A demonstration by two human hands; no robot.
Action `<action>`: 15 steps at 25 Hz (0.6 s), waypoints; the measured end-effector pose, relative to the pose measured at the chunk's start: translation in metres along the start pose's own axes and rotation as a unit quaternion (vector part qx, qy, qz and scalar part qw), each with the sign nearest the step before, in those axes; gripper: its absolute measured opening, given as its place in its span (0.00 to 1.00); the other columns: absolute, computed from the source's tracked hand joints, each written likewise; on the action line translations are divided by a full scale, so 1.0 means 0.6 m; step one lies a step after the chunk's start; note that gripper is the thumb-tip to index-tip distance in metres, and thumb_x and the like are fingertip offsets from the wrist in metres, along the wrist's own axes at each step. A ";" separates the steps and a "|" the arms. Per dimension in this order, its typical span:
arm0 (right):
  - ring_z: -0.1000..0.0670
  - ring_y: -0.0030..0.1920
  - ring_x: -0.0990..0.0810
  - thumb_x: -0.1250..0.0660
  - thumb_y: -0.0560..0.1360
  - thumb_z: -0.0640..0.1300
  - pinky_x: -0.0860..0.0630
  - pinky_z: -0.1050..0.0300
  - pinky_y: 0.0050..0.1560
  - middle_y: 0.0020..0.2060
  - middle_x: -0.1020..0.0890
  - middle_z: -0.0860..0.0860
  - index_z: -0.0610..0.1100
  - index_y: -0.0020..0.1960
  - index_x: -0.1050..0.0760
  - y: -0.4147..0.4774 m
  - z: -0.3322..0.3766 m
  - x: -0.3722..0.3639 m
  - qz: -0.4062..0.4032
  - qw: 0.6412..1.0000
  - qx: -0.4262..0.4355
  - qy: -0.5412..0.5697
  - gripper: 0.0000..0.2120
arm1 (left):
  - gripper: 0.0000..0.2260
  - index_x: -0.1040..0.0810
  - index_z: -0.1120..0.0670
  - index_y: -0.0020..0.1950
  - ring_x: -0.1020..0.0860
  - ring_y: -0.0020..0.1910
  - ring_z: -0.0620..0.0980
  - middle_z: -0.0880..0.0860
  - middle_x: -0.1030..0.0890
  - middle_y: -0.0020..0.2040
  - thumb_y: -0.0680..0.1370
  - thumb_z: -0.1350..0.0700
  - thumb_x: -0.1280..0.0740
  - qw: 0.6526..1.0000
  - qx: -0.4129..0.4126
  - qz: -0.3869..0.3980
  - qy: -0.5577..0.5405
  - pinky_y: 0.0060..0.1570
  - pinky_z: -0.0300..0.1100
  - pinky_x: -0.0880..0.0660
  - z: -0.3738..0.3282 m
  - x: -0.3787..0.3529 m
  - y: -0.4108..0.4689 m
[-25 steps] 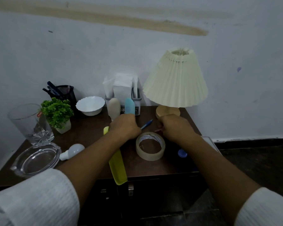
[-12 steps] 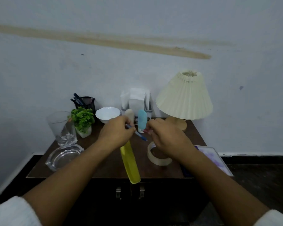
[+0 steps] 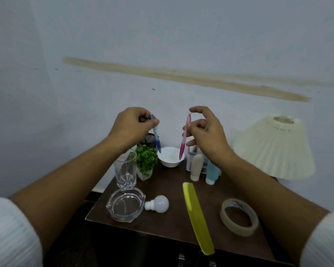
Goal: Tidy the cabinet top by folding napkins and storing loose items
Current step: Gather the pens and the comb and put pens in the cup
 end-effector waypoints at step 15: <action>0.47 0.42 0.16 0.37 0.80 0.41 0.17 0.42 0.43 0.39 0.17 0.48 0.52 0.53 0.29 0.182 -0.099 -0.163 -0.015 0.991 0.088 -0.101 0.06 | 0.09 0.15 0.53 0.54 0.16 0.38 0.47 0.50 0.15 0.44 0.80 0.51 0.32 0.996 -0.028 -0.038 0.078 0.39 0.47 0.16 0.144 -0.008 0.174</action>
Point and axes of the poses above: each hand's wrist, its own y-axis towards the middle knuckle, its own x-axis out of the back of the hand, z = x × y, the point moved 2 cm from there along y, towards the middle knuckle
